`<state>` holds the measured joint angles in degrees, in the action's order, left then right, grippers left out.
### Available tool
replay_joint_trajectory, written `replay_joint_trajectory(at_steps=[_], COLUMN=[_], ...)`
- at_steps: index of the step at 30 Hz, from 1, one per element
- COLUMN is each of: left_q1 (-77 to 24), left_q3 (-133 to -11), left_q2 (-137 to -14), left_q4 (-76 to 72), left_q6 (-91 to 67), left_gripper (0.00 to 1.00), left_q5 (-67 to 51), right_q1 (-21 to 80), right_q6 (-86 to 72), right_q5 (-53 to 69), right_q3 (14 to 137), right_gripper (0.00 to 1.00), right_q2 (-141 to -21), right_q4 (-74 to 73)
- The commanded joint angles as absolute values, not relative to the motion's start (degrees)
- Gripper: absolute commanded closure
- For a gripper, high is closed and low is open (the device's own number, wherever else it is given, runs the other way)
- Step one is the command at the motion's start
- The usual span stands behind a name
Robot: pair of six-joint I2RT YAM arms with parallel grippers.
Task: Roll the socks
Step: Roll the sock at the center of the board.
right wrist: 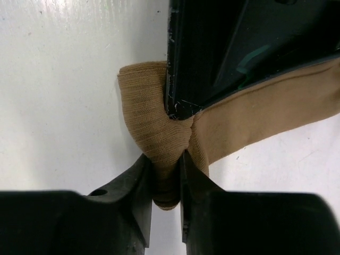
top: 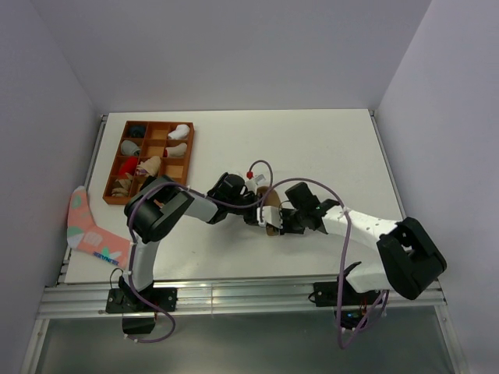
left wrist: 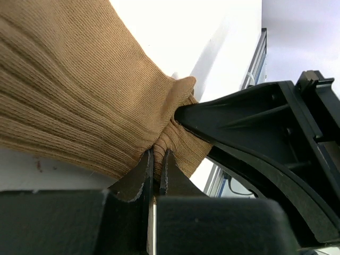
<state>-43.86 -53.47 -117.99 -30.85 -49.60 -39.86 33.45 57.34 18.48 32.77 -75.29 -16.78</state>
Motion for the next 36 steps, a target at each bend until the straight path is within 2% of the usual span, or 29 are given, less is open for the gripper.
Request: replay_joint_trajectory(at_steps=[1,4,8,20,28,36], left_q1=[-44.3,-44.21,-44.21,-44.12,-43.95,-43.59], left_q3=[-50.01,-49.05,-48.69,-43.6,-39.03,-35.95], left_q2=[-121.47,-119.89,-117.51,-110.66,-108.46,-107.14], left_q4=[-18.89,-20.47,-22.49,-36.47,-47.45,-50.79], left_q6=[-44.56,-45.35,-46.14,-51.59,-54.14,-53.97], left_gripper=[1.0,0.99,0.92,0.8,0.62,0.62], left_q5=[-39.12,-37.01,-30.61,-19.25,-18.11,-17.23], right_q1=[33.66,33.58,33.66,33.4,31.12,27.51], right_q6=[55.02,53.62,51.16,45.35,45.88,49.57], right_q5=[18.79,21.52,25.92,29.88,32.69,38.75], right_q3=[37.42,41.2,45.34,47.9,52.81,60.63], right_gripper=[0.84,0.86,0.86,0.87,0.87,0.87], right_q2=[-79.62,-81.82,-84.2,-89.38,-97.9,-105.02], right_q4=[-21.26,-27.76,-36.8,-43.5,-47.37,-56.95])
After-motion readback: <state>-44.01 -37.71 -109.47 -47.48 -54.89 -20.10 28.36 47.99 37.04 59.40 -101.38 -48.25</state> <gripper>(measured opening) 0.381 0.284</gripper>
